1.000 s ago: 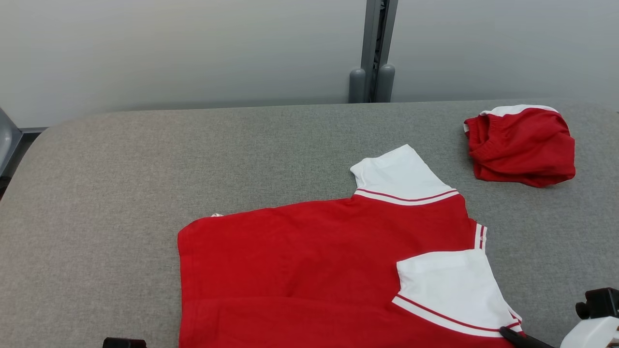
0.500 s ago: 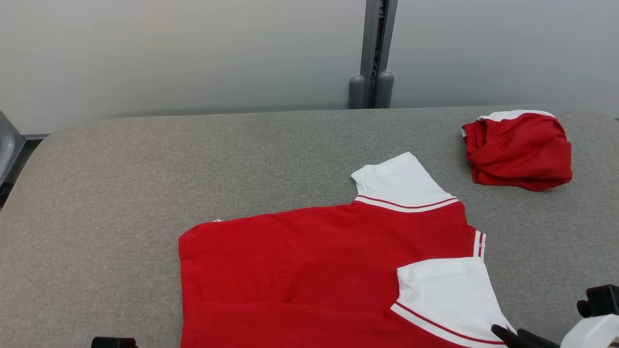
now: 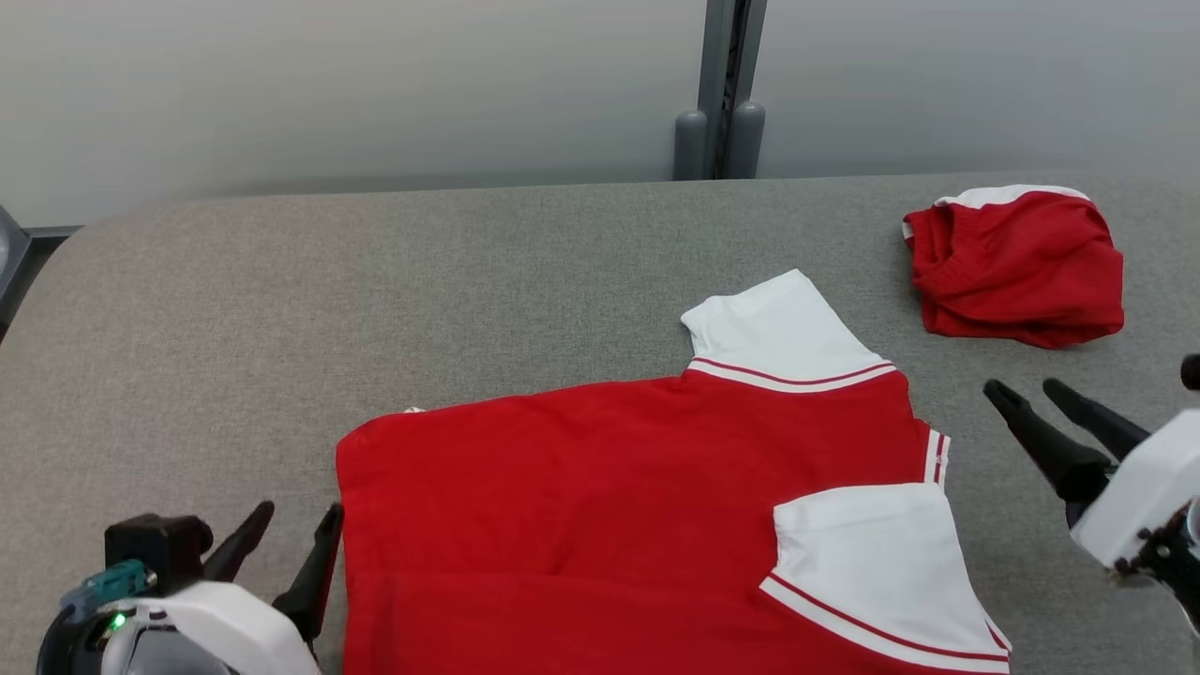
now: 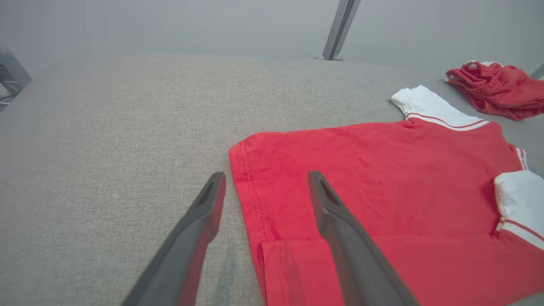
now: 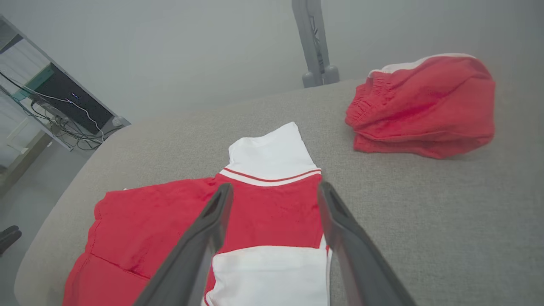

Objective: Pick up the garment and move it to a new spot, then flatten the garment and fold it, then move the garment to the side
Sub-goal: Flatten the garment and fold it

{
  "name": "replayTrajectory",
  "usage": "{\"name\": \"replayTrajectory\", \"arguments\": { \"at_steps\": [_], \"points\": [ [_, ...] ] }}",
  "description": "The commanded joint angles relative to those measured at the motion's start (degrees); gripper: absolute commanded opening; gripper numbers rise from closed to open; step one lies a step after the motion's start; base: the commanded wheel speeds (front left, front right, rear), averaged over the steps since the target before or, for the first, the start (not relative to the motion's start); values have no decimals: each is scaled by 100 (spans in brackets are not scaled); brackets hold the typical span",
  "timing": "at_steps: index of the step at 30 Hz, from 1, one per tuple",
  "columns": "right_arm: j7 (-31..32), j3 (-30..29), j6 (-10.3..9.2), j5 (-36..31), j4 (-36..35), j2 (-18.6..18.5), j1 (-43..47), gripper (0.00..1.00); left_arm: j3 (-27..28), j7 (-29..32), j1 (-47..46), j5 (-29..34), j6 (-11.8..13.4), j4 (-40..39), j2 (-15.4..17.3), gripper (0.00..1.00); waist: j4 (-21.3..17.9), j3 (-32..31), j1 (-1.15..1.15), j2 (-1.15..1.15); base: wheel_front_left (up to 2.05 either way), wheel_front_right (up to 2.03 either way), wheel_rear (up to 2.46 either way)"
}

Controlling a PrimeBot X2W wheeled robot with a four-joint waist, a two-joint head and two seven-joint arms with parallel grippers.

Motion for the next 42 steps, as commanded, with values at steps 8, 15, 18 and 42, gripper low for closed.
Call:
{"name": "replayTrajectory", "arguments": {
  "at_steps": [8, 15, 18, 42],
  "points": [
    [-721, 852, 2, -56, 1064, -356, -1685, 100, -24, -108, -1039, 229, -109, 584, -540, 100, 187, 668, 0, 0, 0, 0, 0],
    [-1128, 1451, 2, -10, 2172, -676, -2833, 100, -151, -144, -1690, 415, -307, 1064, -815, 100, 386, 1137, 0, 0, 0, 0, 0],
    [-1255, 1708, 2, 39, 2767, -771, -3342, 100, -198, -187, -1988, 516, -383, 1294, -968, 100, 505, 1368, 0, 0, 0, 0, 0],
    [-1576, 3371, 2, 795, 5428, -879, -5276, 100, -614, 12, -3277, 660, -991, 2625, -1687, 100, 980, 2241, 0, 0, 0, 0, 0]
  ]
}}
